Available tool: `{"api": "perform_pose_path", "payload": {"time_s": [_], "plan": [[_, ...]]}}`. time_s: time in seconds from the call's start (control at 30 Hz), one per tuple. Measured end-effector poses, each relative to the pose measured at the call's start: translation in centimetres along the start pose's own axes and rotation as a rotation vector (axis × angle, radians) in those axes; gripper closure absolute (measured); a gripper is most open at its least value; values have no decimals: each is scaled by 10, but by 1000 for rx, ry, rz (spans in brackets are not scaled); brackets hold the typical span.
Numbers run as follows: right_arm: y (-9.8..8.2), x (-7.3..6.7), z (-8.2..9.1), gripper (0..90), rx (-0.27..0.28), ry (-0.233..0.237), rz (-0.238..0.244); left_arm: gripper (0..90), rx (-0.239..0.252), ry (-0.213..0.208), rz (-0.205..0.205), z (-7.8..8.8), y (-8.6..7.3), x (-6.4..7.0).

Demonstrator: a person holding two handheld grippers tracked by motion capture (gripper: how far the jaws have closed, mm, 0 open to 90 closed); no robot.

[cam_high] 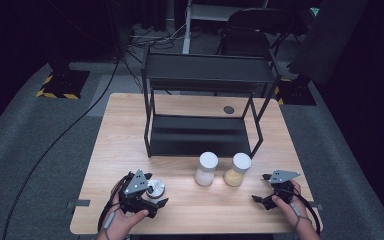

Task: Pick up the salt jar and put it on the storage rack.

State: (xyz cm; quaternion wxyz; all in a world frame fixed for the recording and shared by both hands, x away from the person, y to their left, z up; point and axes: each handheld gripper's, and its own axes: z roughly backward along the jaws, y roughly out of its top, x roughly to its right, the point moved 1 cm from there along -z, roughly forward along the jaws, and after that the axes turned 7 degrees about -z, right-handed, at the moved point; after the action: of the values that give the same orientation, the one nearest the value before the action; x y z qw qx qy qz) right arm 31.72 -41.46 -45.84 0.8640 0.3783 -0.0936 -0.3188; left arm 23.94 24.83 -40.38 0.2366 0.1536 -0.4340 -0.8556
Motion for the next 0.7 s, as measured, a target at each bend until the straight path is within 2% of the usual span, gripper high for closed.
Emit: {"api": "perform_pose_path", "payload": {"time_s": [0.23, 0.43, 0.6, 0.7], "plan": [[0, 0, 0, 0, 0, 0, 0, 44, -7, -11, 28, -11, -10, -6], [0, 0, 0, 0, 1, -2, -1, 62, -20, -1, 37, -17, -17, -6], [0, 0, 0, 0, 1, -2, -1, 146, -19, -18, 28, -22, -22, -5], [0, -1, 0, 0, 1, -3, -2, 213, -18, 3, 18, -23, -24, -1]]}}
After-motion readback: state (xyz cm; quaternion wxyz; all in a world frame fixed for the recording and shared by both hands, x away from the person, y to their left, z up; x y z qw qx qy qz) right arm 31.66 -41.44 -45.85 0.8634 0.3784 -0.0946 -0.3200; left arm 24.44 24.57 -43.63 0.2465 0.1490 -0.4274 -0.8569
